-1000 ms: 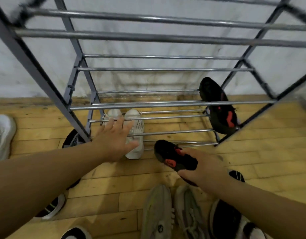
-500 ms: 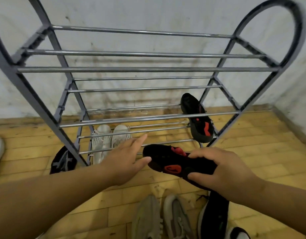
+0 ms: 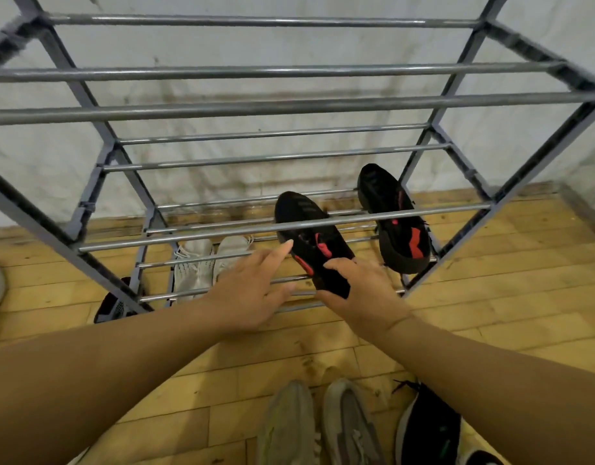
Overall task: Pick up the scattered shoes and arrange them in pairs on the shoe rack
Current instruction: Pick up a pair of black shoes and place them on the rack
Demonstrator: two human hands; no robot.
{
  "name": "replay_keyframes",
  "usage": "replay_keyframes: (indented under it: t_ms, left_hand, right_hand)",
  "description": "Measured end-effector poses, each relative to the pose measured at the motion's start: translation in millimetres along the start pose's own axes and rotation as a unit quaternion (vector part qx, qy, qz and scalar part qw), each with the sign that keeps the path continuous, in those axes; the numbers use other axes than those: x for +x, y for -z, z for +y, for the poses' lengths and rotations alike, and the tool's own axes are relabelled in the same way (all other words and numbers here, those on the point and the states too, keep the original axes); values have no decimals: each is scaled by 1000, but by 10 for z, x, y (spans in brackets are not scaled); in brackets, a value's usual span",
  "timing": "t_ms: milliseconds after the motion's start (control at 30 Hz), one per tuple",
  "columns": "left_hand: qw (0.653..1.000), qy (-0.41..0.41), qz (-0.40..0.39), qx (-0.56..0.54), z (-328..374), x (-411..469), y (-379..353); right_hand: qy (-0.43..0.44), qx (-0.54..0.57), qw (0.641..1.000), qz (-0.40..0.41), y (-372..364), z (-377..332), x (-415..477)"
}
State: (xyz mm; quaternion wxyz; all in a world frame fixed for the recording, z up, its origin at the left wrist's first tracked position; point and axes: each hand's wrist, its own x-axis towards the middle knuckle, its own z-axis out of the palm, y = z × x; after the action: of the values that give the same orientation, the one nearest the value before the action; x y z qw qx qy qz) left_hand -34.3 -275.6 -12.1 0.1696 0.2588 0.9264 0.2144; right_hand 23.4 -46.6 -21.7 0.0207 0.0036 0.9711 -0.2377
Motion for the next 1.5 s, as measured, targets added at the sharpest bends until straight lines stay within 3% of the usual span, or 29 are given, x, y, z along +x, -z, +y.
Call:
replay_keyframes:
  t_ms: [167,300,400,500,633,867,1167,1300,1500]
  left_hand:
    - [999,-8,-28,-20,125,166,-97]
    - [999,23,-24,-26,362,294,-191]
    - [998,21,-26,51,642,331,-276]
    - [993,50,-59,89,919,389,-429]
    - [993,105,-15,60,1022,517,-614]
    - [999,30,22,27,929,787,-435]
    - [999,-43,-1,-9,916,1301,-310]
    - [999,-48,-25,-7,866,1375,-296]
    - [999,-16,26,-19,935,1274,-356]
  right_hand:
    - [52,6,997,-64,408,183,-51]
    - [33,-97,993,-62,817,637,-49]
    - [14,-175,981,-86,957,912,99]
    - [-12,-160,984,-83,964,1015,272]
    - [-53,-96,988,-108,837,1087,427]
    - [-36,-45,993,-101,808,1203,396]
    - [-12,-53,995,-86,749,1337,402]
    - [-4,-57,995,-86,749,1346,394]
    - [-20,-88,992,-92,813,1232,265]
